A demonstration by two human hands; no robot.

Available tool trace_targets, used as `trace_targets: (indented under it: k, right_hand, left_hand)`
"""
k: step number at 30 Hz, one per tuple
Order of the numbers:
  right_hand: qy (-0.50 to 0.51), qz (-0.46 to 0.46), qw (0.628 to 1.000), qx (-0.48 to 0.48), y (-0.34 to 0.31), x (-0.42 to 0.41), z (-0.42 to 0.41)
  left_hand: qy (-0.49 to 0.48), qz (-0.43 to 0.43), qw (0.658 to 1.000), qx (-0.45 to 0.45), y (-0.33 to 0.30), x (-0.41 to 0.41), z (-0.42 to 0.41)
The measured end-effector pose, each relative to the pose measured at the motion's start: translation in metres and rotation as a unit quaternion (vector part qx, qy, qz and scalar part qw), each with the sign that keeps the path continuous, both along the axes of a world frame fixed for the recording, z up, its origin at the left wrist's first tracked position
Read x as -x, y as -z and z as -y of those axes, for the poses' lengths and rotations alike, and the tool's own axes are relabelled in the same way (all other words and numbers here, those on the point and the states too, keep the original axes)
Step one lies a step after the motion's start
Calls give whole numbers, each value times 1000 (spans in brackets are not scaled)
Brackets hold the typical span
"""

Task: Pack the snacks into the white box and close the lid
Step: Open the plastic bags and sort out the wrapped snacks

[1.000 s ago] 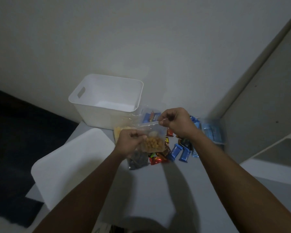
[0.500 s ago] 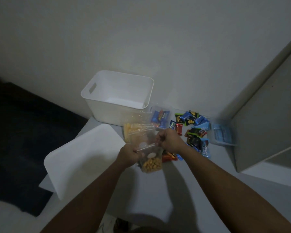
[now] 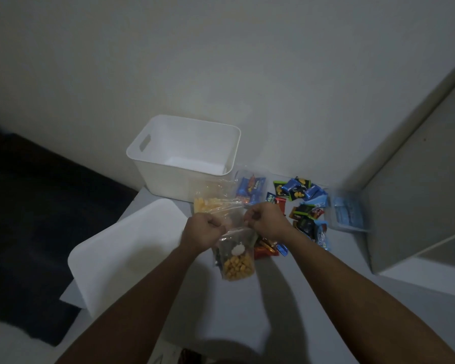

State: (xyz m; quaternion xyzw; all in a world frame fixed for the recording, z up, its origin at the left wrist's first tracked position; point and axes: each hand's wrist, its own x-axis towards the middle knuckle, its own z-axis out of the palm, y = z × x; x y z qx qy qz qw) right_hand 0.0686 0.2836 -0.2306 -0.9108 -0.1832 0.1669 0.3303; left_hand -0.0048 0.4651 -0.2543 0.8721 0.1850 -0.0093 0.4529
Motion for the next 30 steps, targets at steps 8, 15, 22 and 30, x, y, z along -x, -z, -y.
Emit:
trace_targets:
  k: [8, 15, 22, 30]
  right_hand:
    - [42, -8, 999, -27, -10, -16, 8]
    - [72, -5, 997, -27, -11, -26, 28]
    - [45, -19, 999, -23, -9, -35, 24]
    - [-55, -31, 996, 58, 9, -18, 0]
  left_hand:
    - [3, 81, 996, -41, -21, -20, 14]
    - [22, 126, 991, -40, -25, -42, 27]
    - [-29, 116, 991, -67, -25, -52, 13]
    - [9, -6, 996, -89, -18, -42, -14]
